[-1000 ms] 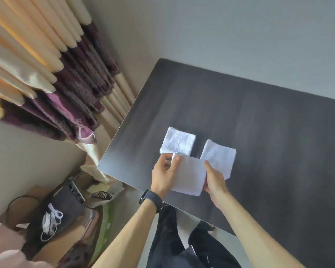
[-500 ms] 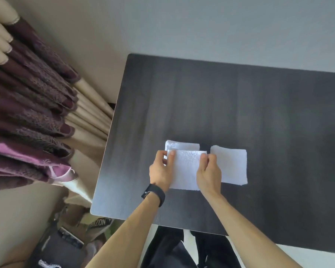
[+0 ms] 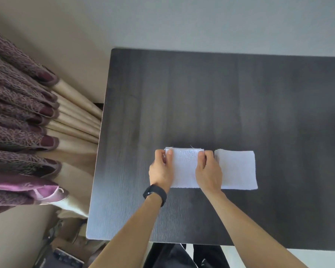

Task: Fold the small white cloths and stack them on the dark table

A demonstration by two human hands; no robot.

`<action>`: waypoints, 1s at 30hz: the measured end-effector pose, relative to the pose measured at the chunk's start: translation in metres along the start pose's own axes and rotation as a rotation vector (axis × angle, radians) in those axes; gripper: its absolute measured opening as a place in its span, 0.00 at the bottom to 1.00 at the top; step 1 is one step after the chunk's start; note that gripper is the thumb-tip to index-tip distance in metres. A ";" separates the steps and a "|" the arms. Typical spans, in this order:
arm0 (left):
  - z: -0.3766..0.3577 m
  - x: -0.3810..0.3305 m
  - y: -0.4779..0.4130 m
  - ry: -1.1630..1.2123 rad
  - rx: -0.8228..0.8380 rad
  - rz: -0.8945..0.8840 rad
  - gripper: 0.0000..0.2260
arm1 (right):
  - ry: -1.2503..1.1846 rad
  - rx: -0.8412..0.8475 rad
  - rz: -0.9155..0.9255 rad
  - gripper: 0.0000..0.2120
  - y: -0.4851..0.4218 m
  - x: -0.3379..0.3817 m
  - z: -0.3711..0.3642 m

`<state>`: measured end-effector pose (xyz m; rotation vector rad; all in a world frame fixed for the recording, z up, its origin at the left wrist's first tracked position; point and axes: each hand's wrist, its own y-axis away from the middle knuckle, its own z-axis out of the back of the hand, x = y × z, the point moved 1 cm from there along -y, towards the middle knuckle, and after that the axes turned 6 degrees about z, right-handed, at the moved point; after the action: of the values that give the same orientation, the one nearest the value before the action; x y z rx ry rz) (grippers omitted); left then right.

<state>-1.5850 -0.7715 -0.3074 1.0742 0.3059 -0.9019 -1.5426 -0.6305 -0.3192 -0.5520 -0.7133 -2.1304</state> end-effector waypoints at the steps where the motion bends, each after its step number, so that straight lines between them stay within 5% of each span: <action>1: -0.001 0.001 -0.001 0.012 0.000 -0.003 0.13 | 0.001 -0.005 0.000 0.13 -0.001 0.001 -0.001; 12: 0.006 0.002 -0.005 -0.225 -0.094 -0.097 0.14 | 0.064 0.000 -0.003 0.15 0.002 0.000 0.000; 17: 0.014 0.019 0.005 -0.414 -0.224 -0.544 0.22 | 0.059 -0.080 0.180 0.18 0.028 -0.005 0.014; 21: 0.009 0.030 0.002 -0.763 -0.120 -0.780 0.28 | 0.178 -0.049 0.382 0.22 0.030 -0.007 0.000; 30: 0.008 0.035 -0.030 -0.922 -0.034 -0.669 0.30 | 0.401 0.040 0.427 0.26 0.017 -0.017 -0.031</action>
<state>-1.5873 -0.8004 -0.3443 0.4170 -0.1130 -1.8733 -1.5234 -0.6500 -0.3469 -0.2161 -0.3708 -1.7455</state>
